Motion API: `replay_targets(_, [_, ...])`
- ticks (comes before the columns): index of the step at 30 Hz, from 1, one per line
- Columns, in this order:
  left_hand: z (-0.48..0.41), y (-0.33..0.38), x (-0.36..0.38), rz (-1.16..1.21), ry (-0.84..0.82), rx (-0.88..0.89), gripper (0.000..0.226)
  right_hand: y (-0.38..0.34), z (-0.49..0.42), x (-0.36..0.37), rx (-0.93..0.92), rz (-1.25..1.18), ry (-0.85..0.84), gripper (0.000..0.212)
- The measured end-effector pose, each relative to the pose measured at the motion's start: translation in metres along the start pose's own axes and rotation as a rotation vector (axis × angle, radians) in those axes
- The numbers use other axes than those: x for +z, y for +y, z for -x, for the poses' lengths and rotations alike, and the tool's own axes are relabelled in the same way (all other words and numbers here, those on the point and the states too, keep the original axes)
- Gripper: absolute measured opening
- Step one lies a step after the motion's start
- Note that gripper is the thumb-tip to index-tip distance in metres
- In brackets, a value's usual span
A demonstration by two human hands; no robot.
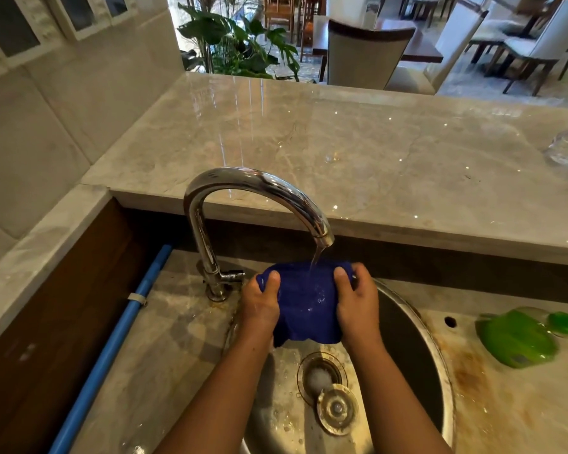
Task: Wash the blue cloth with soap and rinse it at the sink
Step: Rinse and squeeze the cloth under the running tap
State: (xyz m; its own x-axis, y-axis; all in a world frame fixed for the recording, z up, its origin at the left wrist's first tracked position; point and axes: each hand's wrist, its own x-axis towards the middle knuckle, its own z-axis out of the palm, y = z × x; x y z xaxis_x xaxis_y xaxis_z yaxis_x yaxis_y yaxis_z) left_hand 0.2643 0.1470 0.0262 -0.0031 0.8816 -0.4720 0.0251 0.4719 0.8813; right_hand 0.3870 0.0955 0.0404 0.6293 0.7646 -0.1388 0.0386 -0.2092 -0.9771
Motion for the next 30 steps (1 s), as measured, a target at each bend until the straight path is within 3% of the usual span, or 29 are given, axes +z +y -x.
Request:
replay_targets(3, [0.003,0.007,0.001,0.038,0.009,-0.006,0.022,0.005,-0.005,0.000,0.123,-0.059,0.006,0.009])
replay_targets(7, [0.006,0.012,0.001,0.169,-0.008,-0.087,0.011,0.006,-0.009,0.003,0.394,-0.414,-0.141,0.017])
replay_targets(9, [0.007,0.014,0.004,0.179,-0.032,-0.043,0.008,0.012,-0.004,0.009,0.464,-0.457,-0.151,0.021])
replay_targets(14, [0.017,0.016,0.017,0.157,-0.108,0.015,0.023,0.022,0.016,0.025,0.839,-0.888,-0.319,0.051])
replay_targets(16, [0.025,0.011,0.019,0.140,-0.152,0.015,0.017,0.020,0.020,0.029,0.895,-0.990,-0.367,0.058])
replay_targets(20, [0.024,0.005,0.010,0.262,-0.183,-0.096,0.026,0.021,0.013,0.028,0.778,-1.123,-0.302,0.068])
replay_targets(26, [0.011,0.008,-0.004,0.312,-0.188,-0.044,0.042,0.002,0.004,0.026,0.428,-1.006,-0.290,0.033])
replay_targets(30, [0.015,0.007,0.003,0.469,-0.187,0.050,0.049,-0.008,0.019,0.037,0.265,-0.855,-0.231,0.033])
